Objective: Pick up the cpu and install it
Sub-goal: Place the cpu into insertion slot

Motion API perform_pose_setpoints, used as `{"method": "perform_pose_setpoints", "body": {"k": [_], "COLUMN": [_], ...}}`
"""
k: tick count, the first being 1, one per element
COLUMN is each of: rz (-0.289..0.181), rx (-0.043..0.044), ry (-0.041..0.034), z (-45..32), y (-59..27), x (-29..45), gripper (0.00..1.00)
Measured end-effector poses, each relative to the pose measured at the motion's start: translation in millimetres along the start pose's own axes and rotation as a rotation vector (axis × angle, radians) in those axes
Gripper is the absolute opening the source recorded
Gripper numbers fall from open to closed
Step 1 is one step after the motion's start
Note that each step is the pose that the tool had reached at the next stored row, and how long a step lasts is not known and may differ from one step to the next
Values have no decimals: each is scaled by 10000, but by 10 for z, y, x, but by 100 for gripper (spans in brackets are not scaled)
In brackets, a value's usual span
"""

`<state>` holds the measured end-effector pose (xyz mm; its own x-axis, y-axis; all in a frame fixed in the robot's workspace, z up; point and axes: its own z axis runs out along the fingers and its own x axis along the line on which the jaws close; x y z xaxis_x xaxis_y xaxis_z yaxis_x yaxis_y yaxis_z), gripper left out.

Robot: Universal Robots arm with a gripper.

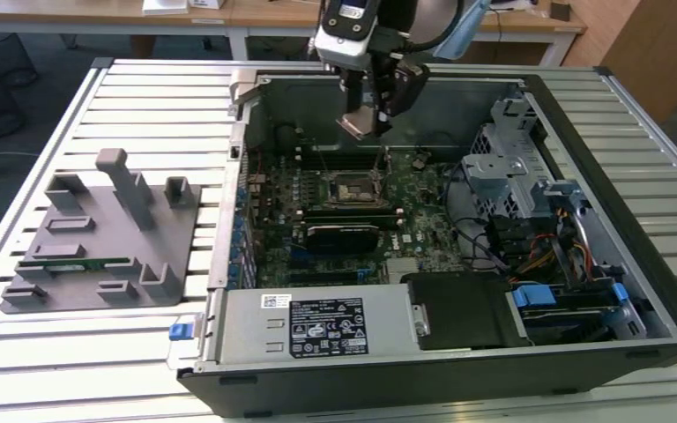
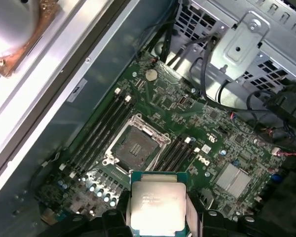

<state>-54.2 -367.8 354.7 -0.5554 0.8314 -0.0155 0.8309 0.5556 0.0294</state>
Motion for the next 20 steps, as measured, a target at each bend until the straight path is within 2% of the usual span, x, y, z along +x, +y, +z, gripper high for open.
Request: {"method": "perform_pose_setpoints", "body": {"k": [16,20], "rz": [2762,3056], "rx": [43,47], "ry": [-81,-90], "z": [41,53], "y": [0,8], "x": [2,21], "gripper": [54,54]}}
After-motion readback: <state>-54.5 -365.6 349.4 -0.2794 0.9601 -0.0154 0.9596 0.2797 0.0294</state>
